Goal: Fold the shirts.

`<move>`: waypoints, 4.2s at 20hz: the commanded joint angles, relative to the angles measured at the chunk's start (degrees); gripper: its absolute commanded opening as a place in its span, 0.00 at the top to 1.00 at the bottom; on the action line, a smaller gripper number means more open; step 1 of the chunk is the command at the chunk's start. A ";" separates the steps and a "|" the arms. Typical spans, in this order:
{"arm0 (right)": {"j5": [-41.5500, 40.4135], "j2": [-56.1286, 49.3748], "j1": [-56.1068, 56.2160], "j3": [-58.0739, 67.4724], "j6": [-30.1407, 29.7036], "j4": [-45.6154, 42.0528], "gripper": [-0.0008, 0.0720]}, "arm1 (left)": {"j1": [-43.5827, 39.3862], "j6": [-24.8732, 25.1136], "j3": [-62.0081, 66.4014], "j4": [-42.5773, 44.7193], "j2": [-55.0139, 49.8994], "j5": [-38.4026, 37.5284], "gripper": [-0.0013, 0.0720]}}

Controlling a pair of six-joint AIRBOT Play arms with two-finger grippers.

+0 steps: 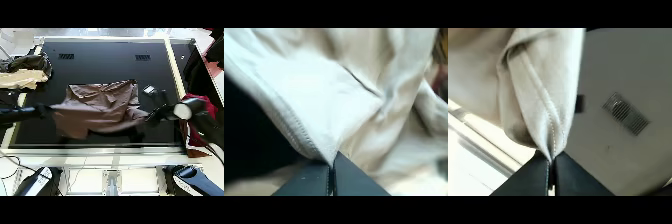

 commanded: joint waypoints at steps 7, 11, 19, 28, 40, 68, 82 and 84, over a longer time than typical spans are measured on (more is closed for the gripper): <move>-3.17 28.79 0.02 30.29 13.86 2.10 0.97 | 7.04 -8.52 34.67 -0.07 24.11 3.78 0.97; -7.28 23.02 0.02 40.65 9.20 -0.68 0.97 | 7.04 -12.17 50.42 -3.21 18.38 3.85 0.97; 4.04 -7.19 -0.90 42.12 6.69 -20.15 0.97 | -9.81 -21.22 48.30 11.54 -5.68 -17.22 0.97; -2.01 -36.48 -19.32 38.60 9.66 -9.16 0.97 | -29.20 -34.47 41.81 41.42 -35.43 25.49 0.97; -15.78 -44.89 -19.37 38.60 10.34 -7.61 0.97 | -31.50 -26.93 38.62 44.63 -31.32 18.27 0.97; -2.60 -45.38 -21.88 26.95 8.31 -7.30 0.46 | -37.05 -40.74 5.64 47.98 -15.15 19.96 0.16; 3.30 -10.10 -44.39 20.37 2.75 7.56 0.45 | -27.15 -49.35 -12.13 39.32 28.22 -1.31 0.16; 3.21 -9.11 -45.07 19.78 1.97 7.89 0.45 | -27.15 -45.81 -15.72 33.42 26.58 -1.18 0.16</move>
